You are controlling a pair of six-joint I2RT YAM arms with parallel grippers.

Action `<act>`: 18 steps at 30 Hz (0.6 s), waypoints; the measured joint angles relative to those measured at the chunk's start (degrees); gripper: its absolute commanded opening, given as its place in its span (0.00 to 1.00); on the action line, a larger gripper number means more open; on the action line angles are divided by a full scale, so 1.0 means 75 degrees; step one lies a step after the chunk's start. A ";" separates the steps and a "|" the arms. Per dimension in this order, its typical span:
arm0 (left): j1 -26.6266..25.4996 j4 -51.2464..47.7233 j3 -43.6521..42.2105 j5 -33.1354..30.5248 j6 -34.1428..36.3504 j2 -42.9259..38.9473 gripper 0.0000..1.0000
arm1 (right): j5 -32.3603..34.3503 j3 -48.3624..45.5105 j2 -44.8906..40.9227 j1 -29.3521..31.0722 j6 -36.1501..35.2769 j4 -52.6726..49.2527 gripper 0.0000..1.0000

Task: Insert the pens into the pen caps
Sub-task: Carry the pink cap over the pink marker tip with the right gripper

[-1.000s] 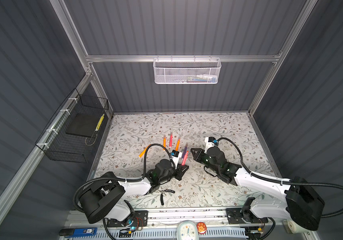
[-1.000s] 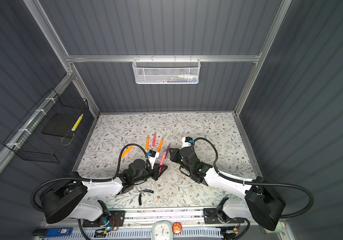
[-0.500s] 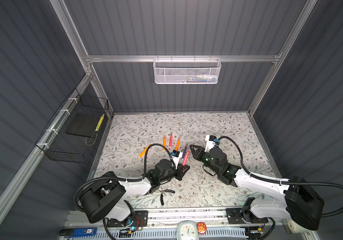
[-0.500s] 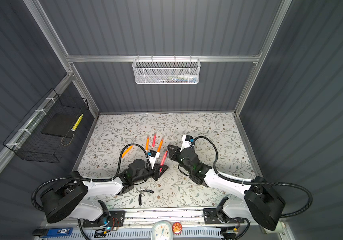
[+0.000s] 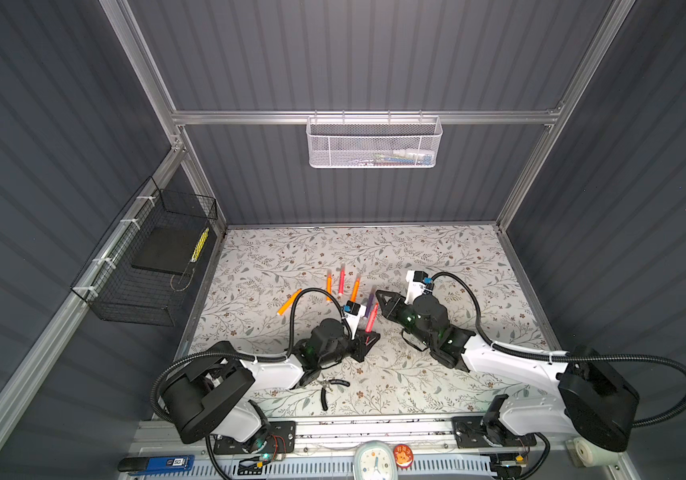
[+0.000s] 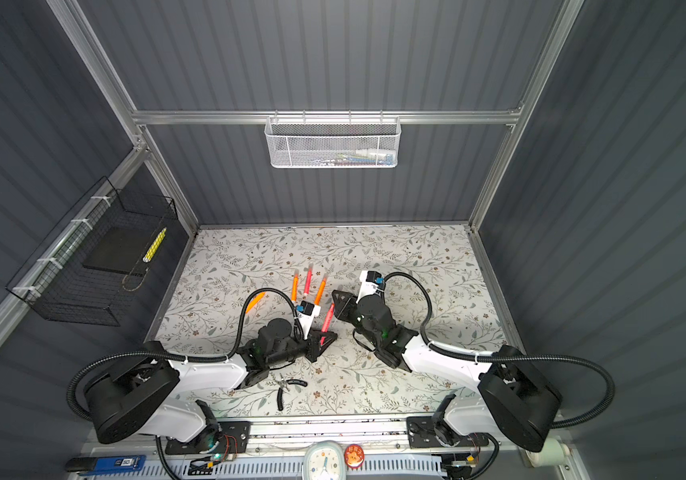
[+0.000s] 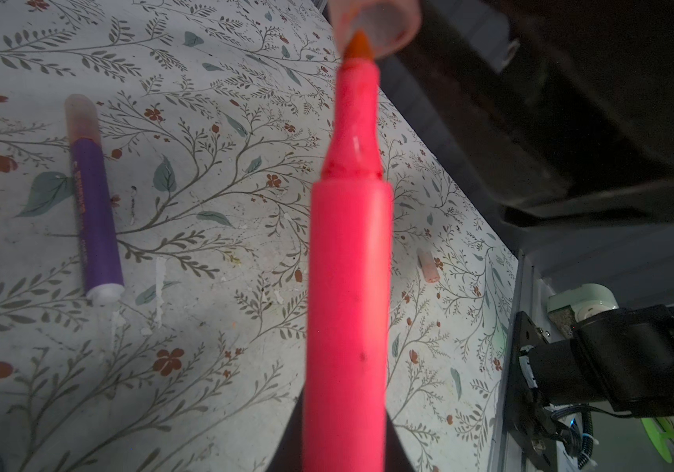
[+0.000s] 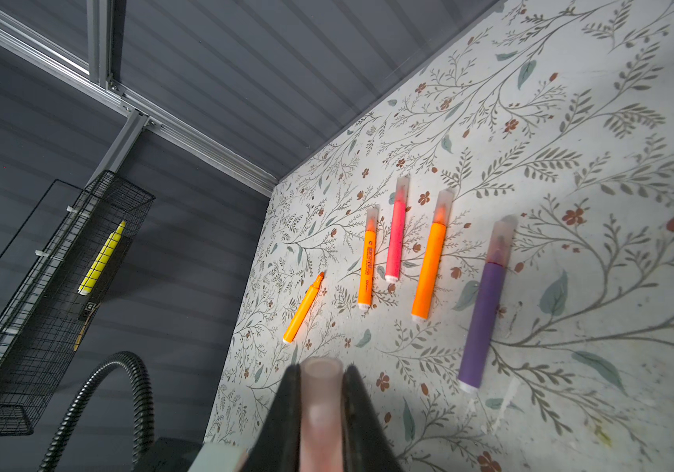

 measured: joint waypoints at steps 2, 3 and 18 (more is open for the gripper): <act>0.0000 0.0044 0.0000 0.0003 0.0000 0.0017 0.00 | 0.0064 0.0000 -0.0009 0.0003 -0.0044 -0.0009 0.08; 0.0000 0.0047 0.0000 0.0003 0.0000 0.0020 0.00 | 0.0096 0.0000 -0.0023 0.0003 -0.0073 -0.0017 0.08; 0.0000 0.0055 0.0000 0.0003 -0.0003 0.0020 0.00 | 0.0201 0.0000 -0.0017 0.0058 -0.0134 0.0058 0.07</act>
